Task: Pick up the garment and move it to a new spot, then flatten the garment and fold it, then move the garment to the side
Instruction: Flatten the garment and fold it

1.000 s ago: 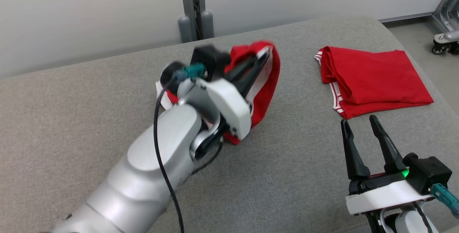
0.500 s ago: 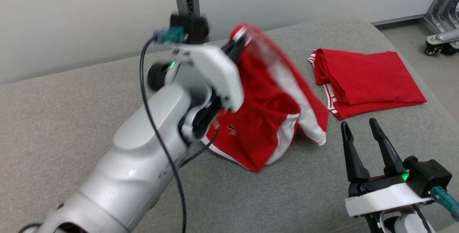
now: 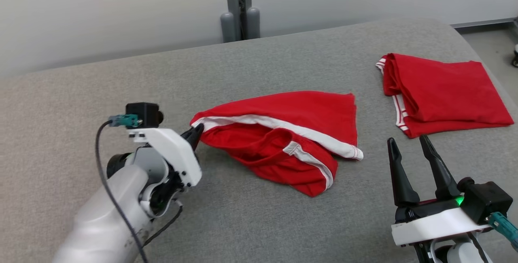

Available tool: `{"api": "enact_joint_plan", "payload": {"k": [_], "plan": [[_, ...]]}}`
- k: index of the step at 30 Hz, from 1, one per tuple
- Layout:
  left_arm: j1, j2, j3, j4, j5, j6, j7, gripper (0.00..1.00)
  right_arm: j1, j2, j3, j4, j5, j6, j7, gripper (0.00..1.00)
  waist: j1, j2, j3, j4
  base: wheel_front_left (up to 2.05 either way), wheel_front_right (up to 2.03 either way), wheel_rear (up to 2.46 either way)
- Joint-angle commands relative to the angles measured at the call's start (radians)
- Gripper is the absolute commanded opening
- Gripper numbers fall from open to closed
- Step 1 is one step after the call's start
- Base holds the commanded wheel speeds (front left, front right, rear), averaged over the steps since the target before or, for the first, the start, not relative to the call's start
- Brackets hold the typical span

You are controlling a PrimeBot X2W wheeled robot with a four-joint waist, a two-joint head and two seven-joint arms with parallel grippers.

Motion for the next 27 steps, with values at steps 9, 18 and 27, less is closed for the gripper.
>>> {"api": "enact_joint_plan", "payload": {"k": [9, 18, 27], "plan": [[0.036, 0.105, 0.005, -0.030, 0.023, -0.050, -0.035, 0.00, -0.015, -0.008, 0.016, 0.011, -0.002, 0.000, -0.005, 1.00, 0.0000, -0.0001, 0.020, 0.051, 0.00, 0.00, 0.00], [0.050, 0.096, 0.003, 0.009, 0.029, -0.059, -0.082, 1.00, -0.019, -0.015, 0.036, 0.022, 0.006, 0.000, -0.005, 1.00, 0.0000, -0.0001, 0.011, 0.054, 0.00, 0.00, 0.00], [0.112, 0.102, 0.045, -0.050, 0.042, -0.020, -0.243, 1.00, -0.013, -0.021, 0.057, 0.031, 0.020, 0.000, -0.005, 1.00, 0.0000, -0.0001, -0.016, 0.045, 0.00, 0.00, 0.00]]}}
